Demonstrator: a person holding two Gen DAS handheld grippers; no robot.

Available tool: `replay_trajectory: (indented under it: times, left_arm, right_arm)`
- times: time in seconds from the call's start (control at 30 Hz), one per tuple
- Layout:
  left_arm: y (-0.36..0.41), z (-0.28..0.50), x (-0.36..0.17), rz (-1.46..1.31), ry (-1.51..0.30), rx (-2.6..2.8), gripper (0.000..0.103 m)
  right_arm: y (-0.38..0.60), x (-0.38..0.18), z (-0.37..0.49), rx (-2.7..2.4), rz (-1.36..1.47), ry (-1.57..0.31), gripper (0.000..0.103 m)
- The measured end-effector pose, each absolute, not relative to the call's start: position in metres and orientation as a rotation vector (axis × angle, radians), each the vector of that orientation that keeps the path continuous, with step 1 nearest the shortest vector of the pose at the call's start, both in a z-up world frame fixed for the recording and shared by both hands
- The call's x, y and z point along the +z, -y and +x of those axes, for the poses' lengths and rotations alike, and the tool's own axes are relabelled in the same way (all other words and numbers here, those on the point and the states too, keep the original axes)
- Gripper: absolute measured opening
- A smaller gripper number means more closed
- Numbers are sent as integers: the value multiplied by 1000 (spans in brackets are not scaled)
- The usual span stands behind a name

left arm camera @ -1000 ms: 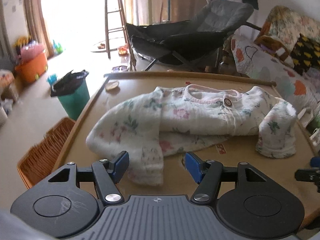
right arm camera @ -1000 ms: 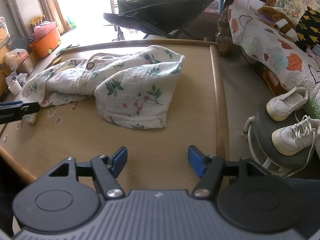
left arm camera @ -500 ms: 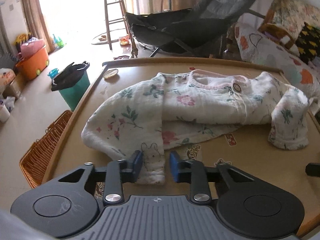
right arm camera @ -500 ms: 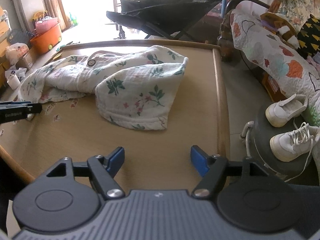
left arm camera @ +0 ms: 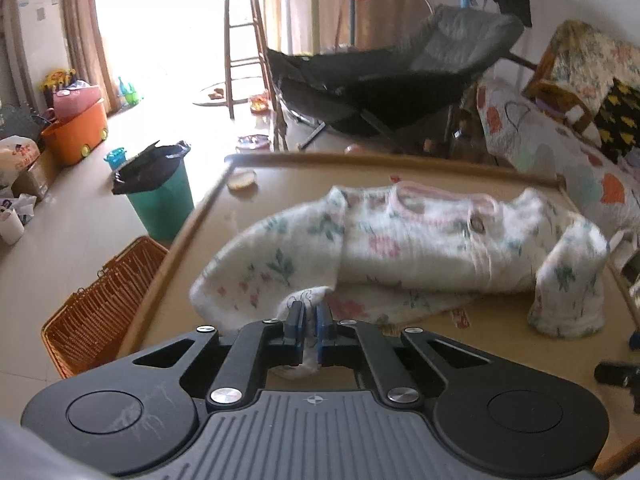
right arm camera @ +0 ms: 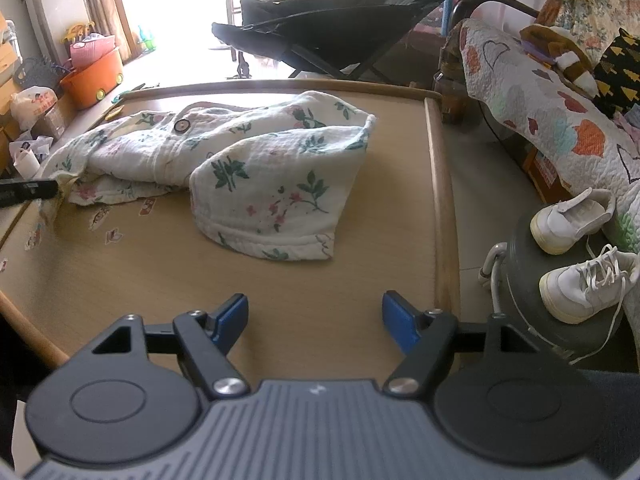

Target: Fold clothes

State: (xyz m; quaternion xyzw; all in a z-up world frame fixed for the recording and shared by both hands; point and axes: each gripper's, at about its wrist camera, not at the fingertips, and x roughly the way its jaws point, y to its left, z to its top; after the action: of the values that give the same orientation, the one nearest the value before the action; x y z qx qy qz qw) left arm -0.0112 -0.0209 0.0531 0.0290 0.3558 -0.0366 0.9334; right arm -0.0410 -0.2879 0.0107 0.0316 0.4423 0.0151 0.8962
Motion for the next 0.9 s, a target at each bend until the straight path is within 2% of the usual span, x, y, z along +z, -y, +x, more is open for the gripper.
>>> replay_trajectory:
  times: [0.73,0.8,0.83,0.9]
  left_arm:
    - [-28,31,112,70,-666,78,5]
    - [-28,32,112,31,-685,29,10]
    - [-26,32,109,21,-691,11,17]
    - [-21,31,104,5,-704,-23,21]
  right_arm:
    - [290,11,-42,29,72,-916,74]
    - [289,11,-42,27,70,-916,74]
    - [289,11,-41,27,70,-916,74]
    - [289,11,-41,26,68,-915,74]
